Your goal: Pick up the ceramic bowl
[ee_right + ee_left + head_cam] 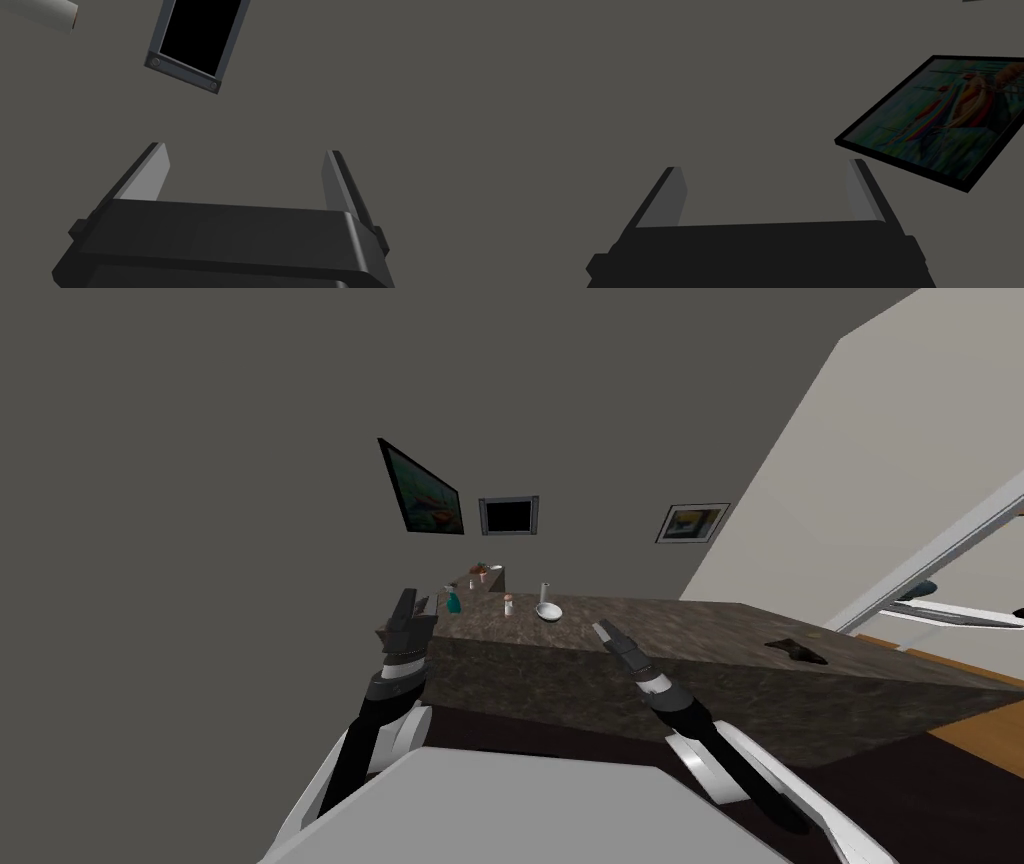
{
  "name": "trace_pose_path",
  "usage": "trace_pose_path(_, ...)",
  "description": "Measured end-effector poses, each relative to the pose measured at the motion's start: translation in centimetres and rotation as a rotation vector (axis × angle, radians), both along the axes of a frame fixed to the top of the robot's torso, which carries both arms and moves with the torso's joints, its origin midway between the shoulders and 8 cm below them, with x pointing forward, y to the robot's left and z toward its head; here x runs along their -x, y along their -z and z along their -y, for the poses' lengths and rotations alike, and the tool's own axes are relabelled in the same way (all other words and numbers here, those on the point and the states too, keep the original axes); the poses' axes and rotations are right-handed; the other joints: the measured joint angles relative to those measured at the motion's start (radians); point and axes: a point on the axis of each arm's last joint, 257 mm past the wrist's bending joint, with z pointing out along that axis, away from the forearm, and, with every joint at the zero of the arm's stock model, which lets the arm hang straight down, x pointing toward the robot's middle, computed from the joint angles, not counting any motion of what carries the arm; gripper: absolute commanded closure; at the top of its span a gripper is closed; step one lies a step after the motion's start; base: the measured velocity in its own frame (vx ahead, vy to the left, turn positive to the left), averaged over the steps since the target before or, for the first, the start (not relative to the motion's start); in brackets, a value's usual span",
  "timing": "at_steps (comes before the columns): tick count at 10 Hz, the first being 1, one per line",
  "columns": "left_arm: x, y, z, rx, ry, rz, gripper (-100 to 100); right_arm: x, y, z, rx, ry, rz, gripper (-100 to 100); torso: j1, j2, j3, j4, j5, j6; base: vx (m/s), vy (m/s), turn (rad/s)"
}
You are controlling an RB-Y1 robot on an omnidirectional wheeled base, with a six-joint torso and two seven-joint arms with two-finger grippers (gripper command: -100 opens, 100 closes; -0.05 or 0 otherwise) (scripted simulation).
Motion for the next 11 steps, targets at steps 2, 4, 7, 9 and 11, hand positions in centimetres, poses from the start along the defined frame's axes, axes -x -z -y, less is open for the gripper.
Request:
trace_pose_path(2,0.0,0.0,0.0,0.0,0.0,0.0,0,-0.4,1.3,0.6,0.076,-0.009,-0.024,-100,0.0,0.0,0.0,0.0,0.0,0.0,-0.041,0.029,0.156)
trace_pose_path(4,0.0,0.0,0.0,0.0,0.0,0.0,0,-0.5,1.6,1.0,0.13,-0.021,-0.036,-100,0.0,-0.002,-0.001,0.0,0.0,0.001,-0.021,0.023,0.095)
trace_pose_path(7,0.0,0.0,0.0,0.0,0.0,0.0,0,-0.8,3.8,2.5,0.246,-0.028,-0.077,-100,0.001,-0.001,-0.001,0.0,0.0,0.0,-0.032,0.039,0.153)
trace_pose_path(9,0.0,0.0,0.0,0.0,0.0,0.0,0,-1.1,5.1,3.5,0.325,-0.034,-0.105,-100,0.002,-0.002,-0.001,0.0,0.0,0.0,-0.023,0.044,0.153)
trace_pose_path(11,0.0,0.0,0.0,0.0,0.0,0.0,0,-1.3,5.5,4.2,0.383,-0.042,-0.12,-100,0.0,-0.002,-0.001,0.0,0.0,0.001,-0.009,0.027,0.104)
